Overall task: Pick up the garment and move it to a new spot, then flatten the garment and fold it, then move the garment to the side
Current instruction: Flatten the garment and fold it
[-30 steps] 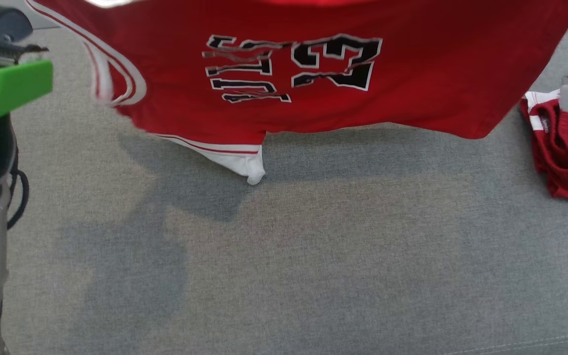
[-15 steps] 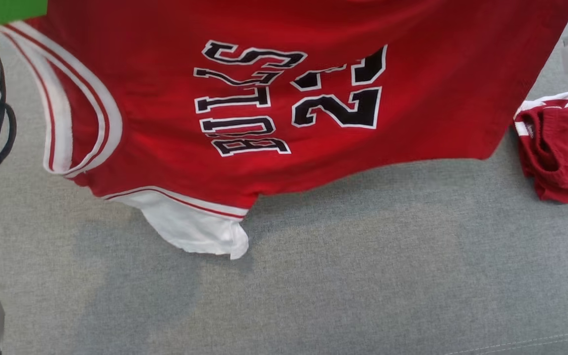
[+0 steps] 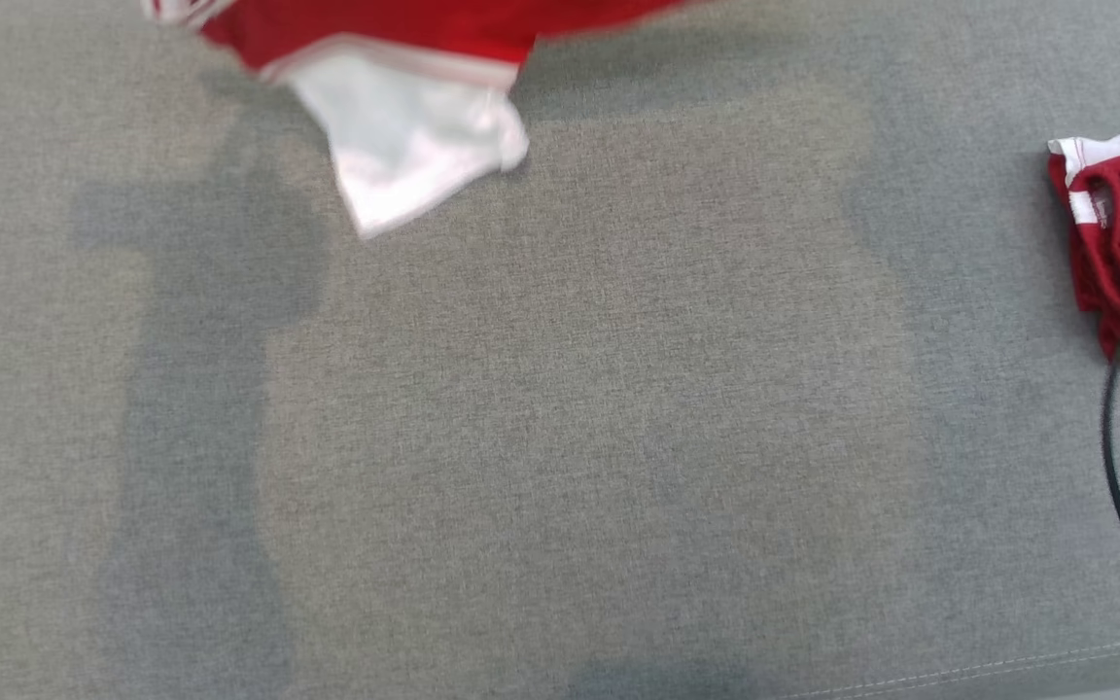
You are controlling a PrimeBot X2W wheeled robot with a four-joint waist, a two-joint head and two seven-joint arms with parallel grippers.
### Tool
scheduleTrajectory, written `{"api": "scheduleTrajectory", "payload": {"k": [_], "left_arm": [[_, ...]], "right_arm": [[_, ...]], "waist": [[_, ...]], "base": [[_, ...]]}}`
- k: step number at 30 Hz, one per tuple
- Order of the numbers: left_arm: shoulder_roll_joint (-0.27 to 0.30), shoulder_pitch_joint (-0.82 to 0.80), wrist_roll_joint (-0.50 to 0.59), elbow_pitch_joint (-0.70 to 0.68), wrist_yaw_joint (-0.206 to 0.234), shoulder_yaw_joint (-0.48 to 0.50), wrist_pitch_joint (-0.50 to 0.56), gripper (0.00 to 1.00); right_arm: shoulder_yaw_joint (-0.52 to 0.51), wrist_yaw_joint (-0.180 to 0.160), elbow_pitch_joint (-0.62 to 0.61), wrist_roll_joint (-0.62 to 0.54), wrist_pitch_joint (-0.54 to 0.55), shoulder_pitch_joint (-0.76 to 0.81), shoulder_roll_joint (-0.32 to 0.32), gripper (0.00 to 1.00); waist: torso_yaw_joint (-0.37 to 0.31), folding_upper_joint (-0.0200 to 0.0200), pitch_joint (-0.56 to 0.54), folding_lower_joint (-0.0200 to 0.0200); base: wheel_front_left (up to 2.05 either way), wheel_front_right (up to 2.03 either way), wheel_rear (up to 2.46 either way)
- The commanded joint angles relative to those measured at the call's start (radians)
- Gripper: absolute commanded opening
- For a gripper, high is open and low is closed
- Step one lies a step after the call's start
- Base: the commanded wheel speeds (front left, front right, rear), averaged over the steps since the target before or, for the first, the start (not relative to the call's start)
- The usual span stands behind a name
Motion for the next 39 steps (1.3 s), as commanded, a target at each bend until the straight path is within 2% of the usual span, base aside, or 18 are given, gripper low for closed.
{"api": "scheduleTrajectory", "payload": {"k": [1, 5, 9, 15, 18, 22, 24, 28, 33, 39], "left_arm": [[-0.003, -0.040, -0.018, 0.042, 0.002, 0.016, -0.011, 0.00], [-0.030, -0.122, -0.058, 0.195, 0.018, 0.061, -0.036, 0.00], [-0.053, -0.173, -0.088, 0.311, 0.011, 0.079, -0.044, 0.00], [-0.103, -0.115, -0.178, 0.449, -0.018, 0.120, -0.050, 0.00], [-0.132, -0.038, -0.231, 0.475, -0.028, 0.144, -0.069, 0.00], [-0.164, 0.121, -0.251, 0.429, -0.033, 0.128, -0.083, 0.00], [-0.154, 0.236, -0.266, 0.337, -0.033, 0.161, -0.085, 0.00], [-0.172, 0.487, -0.266, 0.139, -0.033, 0.192, -0.085, 0.00], [-0.179, 0.761, -0.261, -0.051, -0.033, 0.195, -0.086, 0.00], [-0.146, 1.047, -0.275, -0.242, -0.033, 0.205, -0.086, 0.00]], "right_arm": [[0.000, 0.000, 0.046, -0.012, -0.018, -0.053, 0.007, 0.00], [-0.030, 0.000, 0.233, -0.003, -0.070, -0.179, 0.084, 0.00], [-0.040, 0.000, 0.370, -0.010, -0.091, -0.258, 0.125, 0.00], [0.020, 0.000, 0.505, -0.003, -0.085, -0.245, 0.147, 0.00], [0.074, 0.000, 0.513, 0.034, -0.083, -0.183, 0.138, 0.00], [0.164, 0.000, 0.436, 0.122, -0.092, -0.036, 0.087, 0.00], [0.201, 0.000, 0.374, 0.181, -0.100, 0.080, 0.063, 0.00], [0.248, 0.000, 0.226, 0.283, -0.112, 0.316, -0.013, 0.00], [0.210, 0.000, 0.032, 0.327, -0.112, 0.608, -0.062, 0.00], [0.134, 0.000, -0.158, 0.332, -0.113, 0.912, -0.073, 0.00]], "waist": [[-0.003, 0.0000, 0.021, -0.0001], [-0.010, 0.0000, 0.035, -0.0001], [-0.005, 0.0000, 0.058, -0.0001], [0.015, 0.0000, 0.100, -0.0001], [0.032, 0.0000, 0.122, -0.0001], [0.063, 0.0000, 0.152, -0.0001], [0.067, 0.0000, 0.155, -0.0001], [0.070, 0.0000, 0.135, -0.0001], [0.070, 0.0000, 0.088, -0.0001], [0.054, 0.0000, 0.008, -0.0001]], "base": [[0.00, 0.00, 0.00], [0.00, 0.00, 0.00], [0.00, 0.00, 0.00], [0.00, 0.00, 0.00], [0.00, 0.00, 0.00], [0.00, 0.00, 0.00], [0.00, 0.00, 0.00], [0.00, 0.00, 0.00], [0.00, 0.00, 0.00], [0.00, 0.00, 0.00]]}}
